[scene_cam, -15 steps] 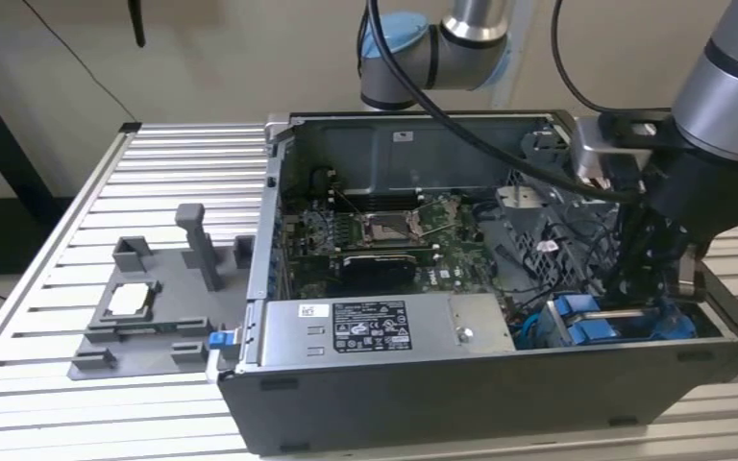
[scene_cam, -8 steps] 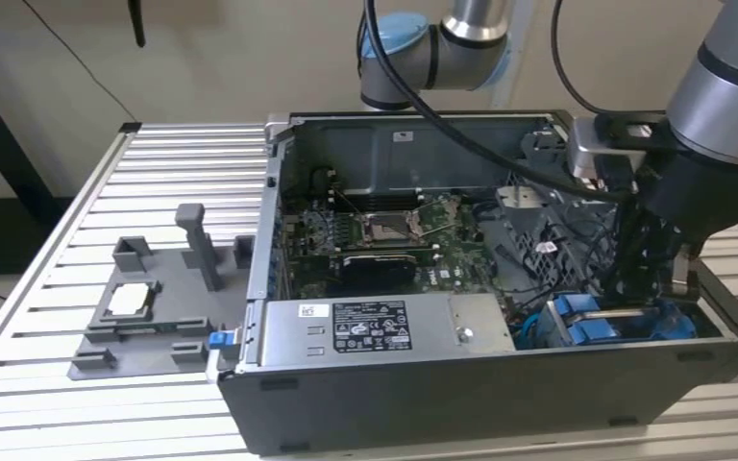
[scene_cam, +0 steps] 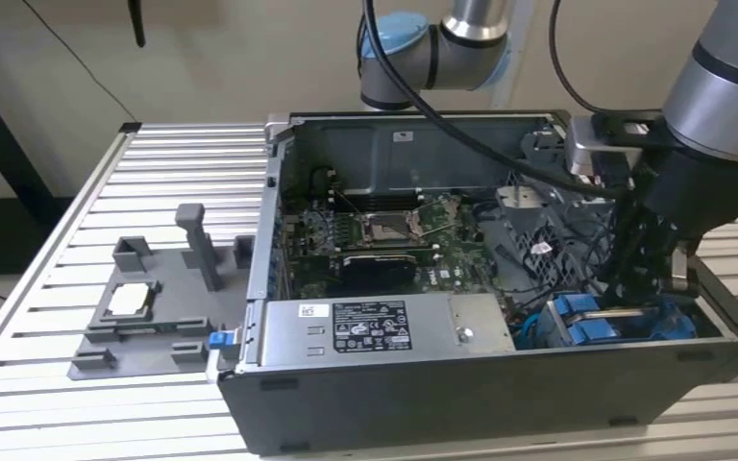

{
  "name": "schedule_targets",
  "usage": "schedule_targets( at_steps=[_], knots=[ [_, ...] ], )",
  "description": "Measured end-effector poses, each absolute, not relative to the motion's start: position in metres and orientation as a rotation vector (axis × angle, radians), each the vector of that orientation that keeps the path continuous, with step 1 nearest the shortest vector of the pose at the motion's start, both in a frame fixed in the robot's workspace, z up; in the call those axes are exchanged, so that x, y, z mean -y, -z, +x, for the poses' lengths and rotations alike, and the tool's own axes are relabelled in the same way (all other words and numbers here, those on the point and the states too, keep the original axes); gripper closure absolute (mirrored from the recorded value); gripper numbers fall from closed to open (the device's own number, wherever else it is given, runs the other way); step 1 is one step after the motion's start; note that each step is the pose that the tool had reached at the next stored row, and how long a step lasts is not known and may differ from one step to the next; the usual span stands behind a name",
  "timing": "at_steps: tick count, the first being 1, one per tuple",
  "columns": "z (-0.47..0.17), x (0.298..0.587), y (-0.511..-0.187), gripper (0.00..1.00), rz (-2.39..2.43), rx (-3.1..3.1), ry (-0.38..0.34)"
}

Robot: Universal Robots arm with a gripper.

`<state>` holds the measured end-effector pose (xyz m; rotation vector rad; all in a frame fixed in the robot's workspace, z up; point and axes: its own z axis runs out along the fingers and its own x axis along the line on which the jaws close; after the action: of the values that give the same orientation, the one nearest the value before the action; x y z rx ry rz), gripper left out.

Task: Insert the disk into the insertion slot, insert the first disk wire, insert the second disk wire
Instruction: 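Insert the second disk wire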

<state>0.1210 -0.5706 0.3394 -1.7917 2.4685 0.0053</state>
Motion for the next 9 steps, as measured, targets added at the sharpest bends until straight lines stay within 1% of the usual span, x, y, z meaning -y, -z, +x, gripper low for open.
schedule_targets(
  at_steps=[4, 9],
  knots=[
    [0.121, 0.57, -0.348, 0.67, -1.792, -2.469, -0.005],
    [0.121, 0.57, -0.369, 0.67, -1.792, -2.469, -0.005]
  ],
)
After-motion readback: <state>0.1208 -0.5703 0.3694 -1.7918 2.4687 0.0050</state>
